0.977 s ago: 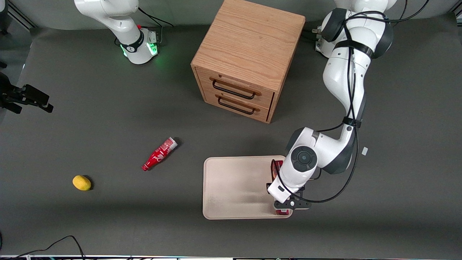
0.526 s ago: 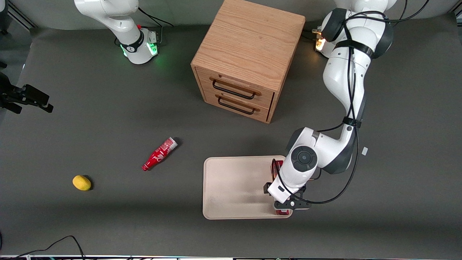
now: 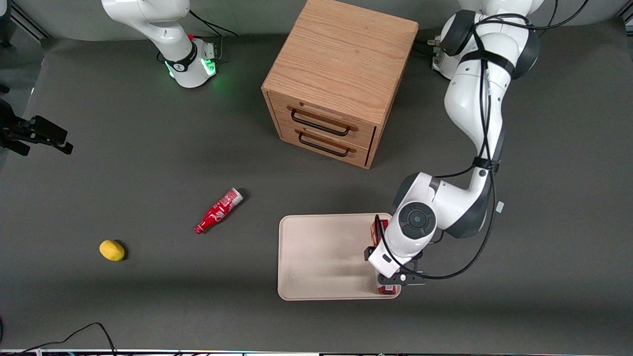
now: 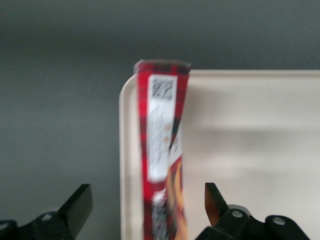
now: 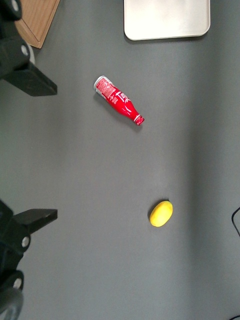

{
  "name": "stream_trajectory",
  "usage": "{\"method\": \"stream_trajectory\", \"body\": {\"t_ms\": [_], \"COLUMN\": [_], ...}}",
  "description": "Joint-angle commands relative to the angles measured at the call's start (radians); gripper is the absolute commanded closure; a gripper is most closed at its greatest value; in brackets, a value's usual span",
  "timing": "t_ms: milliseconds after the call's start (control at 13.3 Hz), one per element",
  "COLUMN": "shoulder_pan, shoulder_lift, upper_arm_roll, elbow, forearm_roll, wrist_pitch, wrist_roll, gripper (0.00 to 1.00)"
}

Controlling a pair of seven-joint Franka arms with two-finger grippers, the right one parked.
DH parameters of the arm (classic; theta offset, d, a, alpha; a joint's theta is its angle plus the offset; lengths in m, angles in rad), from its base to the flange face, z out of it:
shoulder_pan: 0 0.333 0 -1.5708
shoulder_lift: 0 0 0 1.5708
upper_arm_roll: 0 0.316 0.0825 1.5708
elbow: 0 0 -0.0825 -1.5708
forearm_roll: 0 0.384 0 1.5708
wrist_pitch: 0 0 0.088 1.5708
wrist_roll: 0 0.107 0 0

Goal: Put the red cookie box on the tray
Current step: 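Lower the box onto the tray and open the left gripper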

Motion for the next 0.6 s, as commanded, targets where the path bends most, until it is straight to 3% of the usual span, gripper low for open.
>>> {"method": "stream_trajectory", "body": {"t_ms": [0,150,226,301,526], "shoulder_pan": [0.001,0.028,0.06,0.091,0.146], "shoulder_lift": [-0.156,-0.25,-0.316,-0.389,-0.621], "upper_arm_roll": [-0.004,0.0,0.003,0.005,0.021], "elbow": [-0.004,-0.029,-0.085,-0.183,-0.496], "forearm_roll": [0.011,-0.018,-0.067,-0.098,-0.101], "wrist_pitch": [-0.214,-0.287,-0.307,-0.288,-0.184], "wrist_roll": [0.016,0.107,0.154,0.191,0.263], "gripper": [0.0,0.0,0.0,0.0,0.0]}}
